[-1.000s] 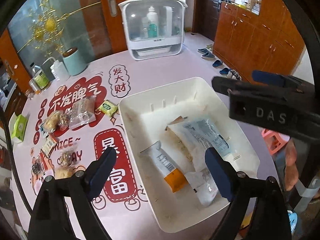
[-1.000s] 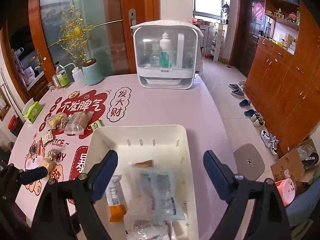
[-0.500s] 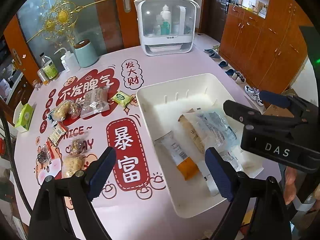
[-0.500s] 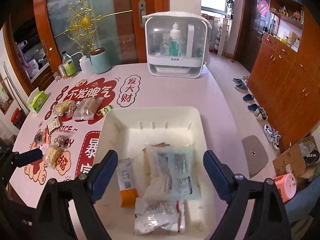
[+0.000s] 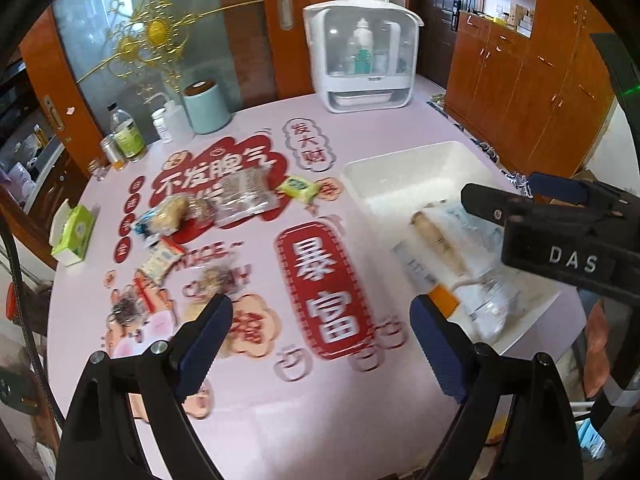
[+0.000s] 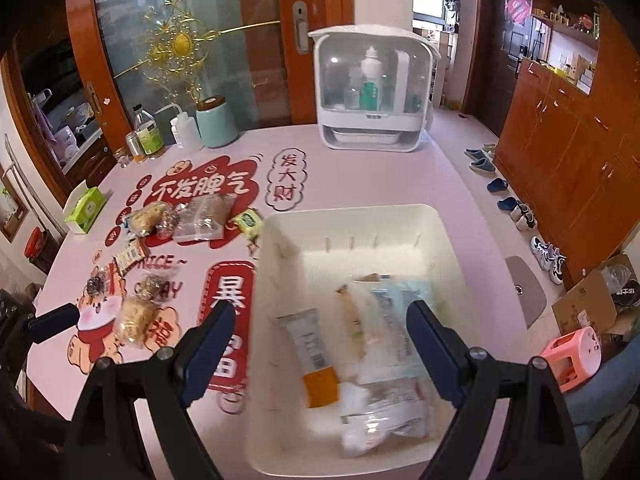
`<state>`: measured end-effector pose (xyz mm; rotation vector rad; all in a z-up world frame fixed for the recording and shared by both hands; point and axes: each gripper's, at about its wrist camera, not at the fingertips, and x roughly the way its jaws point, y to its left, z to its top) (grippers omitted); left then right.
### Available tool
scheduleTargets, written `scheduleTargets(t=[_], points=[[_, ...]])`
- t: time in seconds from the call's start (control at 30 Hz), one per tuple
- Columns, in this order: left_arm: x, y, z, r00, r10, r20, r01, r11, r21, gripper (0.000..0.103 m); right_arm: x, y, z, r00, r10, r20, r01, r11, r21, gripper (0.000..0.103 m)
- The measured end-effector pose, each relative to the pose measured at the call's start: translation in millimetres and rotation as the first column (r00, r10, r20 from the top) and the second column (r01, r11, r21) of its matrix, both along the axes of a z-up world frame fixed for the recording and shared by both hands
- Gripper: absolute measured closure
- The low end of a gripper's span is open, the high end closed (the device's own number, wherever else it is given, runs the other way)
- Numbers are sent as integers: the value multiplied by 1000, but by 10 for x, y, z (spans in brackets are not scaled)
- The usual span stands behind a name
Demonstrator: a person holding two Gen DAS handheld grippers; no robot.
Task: Organize snacks
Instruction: 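Withdraw both tools from the tray back over the remaining snacks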
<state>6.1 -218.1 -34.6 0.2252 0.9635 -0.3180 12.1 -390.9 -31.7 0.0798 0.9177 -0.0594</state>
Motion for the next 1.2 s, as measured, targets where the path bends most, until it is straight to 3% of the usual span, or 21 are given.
scheduleTargets(t=[0.37,0.67,0.87,1.2], points=[[122,1462,-30,998,60,-5,-60,998,-33,13,-8,1246,139,1000,18,18,-17,999,-33,15],[228,2331,-226,993,108,-45,-110,993,-43,13,31,2002,9,999,14,-28,-14,1000,-11,15],[403,2806,-492,979,174,-105,-179,983,-39,13,74,2222,-122,996,11,-84,-15,999,-40,15],[891,3060,-1033,940,282,-189,-276,959,57,13,198,2157,-451,985,13,-169,-15,1000,-14,15]])
